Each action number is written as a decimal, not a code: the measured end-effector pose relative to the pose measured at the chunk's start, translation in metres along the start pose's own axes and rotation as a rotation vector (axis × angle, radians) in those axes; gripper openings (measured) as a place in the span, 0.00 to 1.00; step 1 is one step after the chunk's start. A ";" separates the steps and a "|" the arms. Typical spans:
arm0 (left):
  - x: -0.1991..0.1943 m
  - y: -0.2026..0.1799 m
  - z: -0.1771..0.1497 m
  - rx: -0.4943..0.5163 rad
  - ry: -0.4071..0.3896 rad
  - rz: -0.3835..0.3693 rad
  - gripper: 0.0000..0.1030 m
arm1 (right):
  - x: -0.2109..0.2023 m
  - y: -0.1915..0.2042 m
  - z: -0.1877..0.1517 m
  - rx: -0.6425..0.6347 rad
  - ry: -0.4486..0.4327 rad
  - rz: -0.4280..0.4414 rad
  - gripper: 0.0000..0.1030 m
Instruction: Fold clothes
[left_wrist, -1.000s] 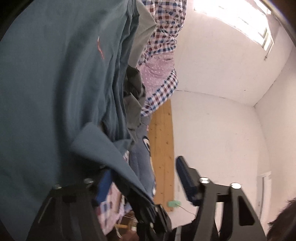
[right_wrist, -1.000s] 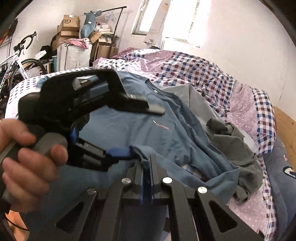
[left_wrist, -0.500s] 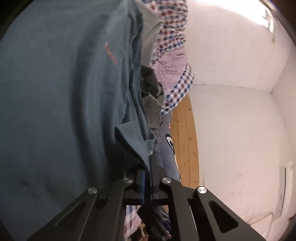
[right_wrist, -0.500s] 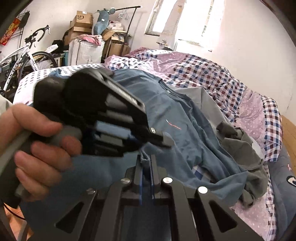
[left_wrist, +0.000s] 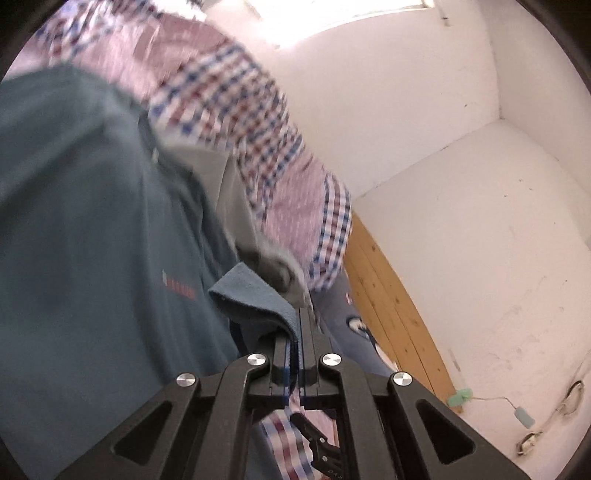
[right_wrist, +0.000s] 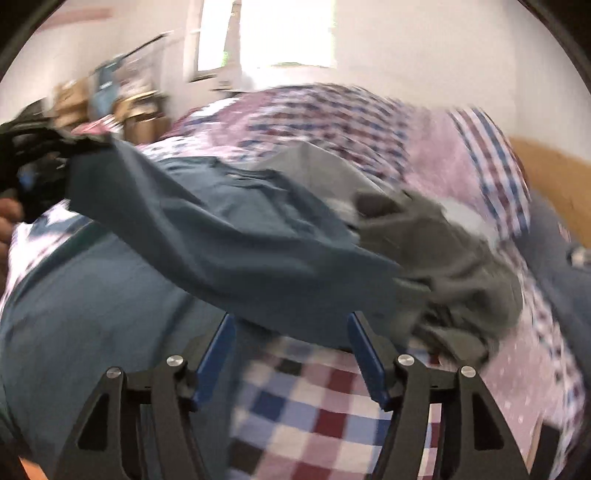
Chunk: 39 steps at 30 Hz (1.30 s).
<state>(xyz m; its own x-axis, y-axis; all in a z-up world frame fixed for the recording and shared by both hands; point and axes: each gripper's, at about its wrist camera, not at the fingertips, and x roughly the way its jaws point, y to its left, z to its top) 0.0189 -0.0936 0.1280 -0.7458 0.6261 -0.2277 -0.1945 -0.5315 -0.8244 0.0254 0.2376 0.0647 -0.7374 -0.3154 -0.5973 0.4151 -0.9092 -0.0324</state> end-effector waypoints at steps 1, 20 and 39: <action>-0.002 -0.003 0.011 0.019 -0.016 0.008 0.01 | 0.008 -0.007 0.000 0.023 0.017 -0.015 0.67; -0.053 0.052 0.162 0.158 -0.243 0.394 0.01 | 0.093 -0.028 0.017 0.148 0.168 0.082 0.67; -0.077 0.102 0.188 0.137 -0.272 0.548 0.01 | 0.136 0.028 0.038 -0.084 0.206 0.027 0.46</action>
<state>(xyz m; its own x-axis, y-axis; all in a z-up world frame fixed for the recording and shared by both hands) -0.0632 -0.3033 0.1586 -0.8922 0.0841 -0.4437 0.1953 -0.8140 -0.5471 -0.0838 0.1589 0.0132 -0.6049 -0.2690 -0.7495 0.4820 -0.8729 -0.0757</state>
